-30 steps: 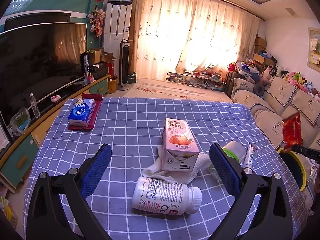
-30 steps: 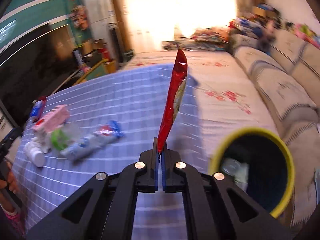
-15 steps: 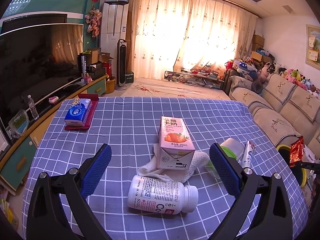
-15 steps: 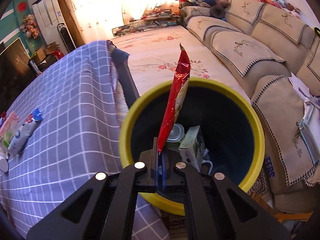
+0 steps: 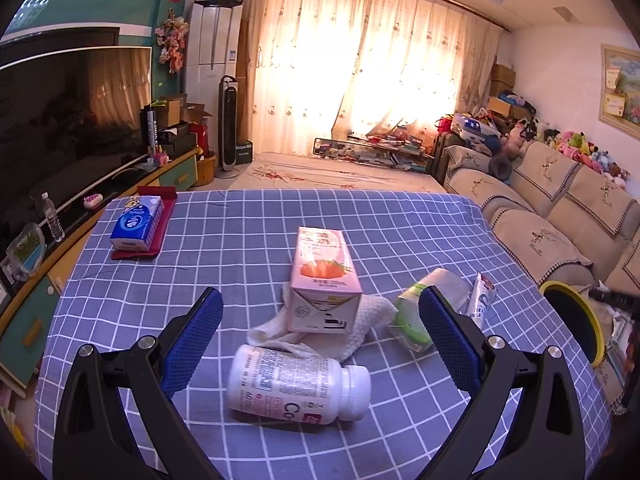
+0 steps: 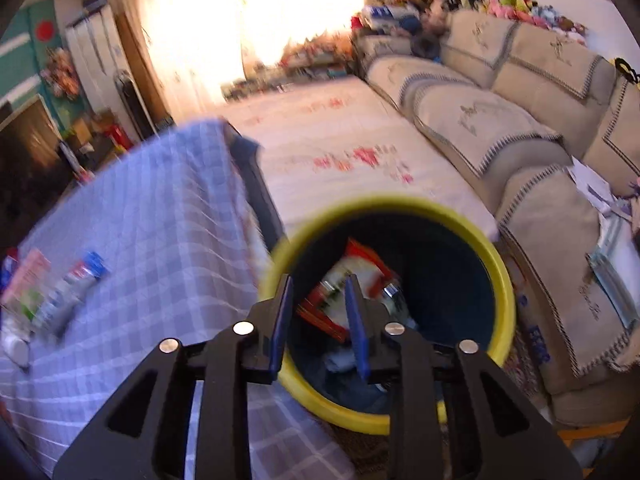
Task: Collect trash
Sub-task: 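Carry the red snack bag over the yellow bin and open the right gripper, then grasp the white squeeze tube with the left gripper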
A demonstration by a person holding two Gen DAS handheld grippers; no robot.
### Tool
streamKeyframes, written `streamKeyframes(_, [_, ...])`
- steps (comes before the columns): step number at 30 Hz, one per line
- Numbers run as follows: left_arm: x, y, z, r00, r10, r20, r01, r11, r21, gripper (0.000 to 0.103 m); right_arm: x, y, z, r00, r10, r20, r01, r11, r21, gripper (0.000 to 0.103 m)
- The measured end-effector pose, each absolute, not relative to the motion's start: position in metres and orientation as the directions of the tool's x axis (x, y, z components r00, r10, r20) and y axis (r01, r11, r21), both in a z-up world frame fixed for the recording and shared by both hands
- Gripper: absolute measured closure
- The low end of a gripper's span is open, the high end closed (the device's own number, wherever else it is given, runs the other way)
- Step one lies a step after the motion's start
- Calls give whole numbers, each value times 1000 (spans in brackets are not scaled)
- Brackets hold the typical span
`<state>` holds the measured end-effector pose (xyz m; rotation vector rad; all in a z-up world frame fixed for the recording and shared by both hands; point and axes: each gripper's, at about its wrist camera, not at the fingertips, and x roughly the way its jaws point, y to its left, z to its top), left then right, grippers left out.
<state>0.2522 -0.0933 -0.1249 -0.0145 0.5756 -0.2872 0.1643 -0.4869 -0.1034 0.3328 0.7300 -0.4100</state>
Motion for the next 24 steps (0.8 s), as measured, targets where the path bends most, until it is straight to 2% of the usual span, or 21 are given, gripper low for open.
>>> streamKeyframes(4, [245, -112, -123, 791, -290, -539, 304, 950, -64, 6, 179, -466, -78, 763, -208, -612, 400, 896, 194, 76])
streamKeyframes(10, [224, -159, -107, 761, -385, -523, 450, 893, -3, 6, 208, -439, -54, 843, -161, -514, 314, 922, 227, 70])
streamKeyframes(16, [223, -213, -103, 635, -527, -565, 618, 785, -38, 6, 218, -441, -64, 837, -144, -527, 313, 917, 247, 65])
streamKeyframes(24, [246, -277, -109, 514, -575, -637, 719, 693, -46, 22, 215, -448, -65, 839, -145, -524, 319, 912, 259, 64])
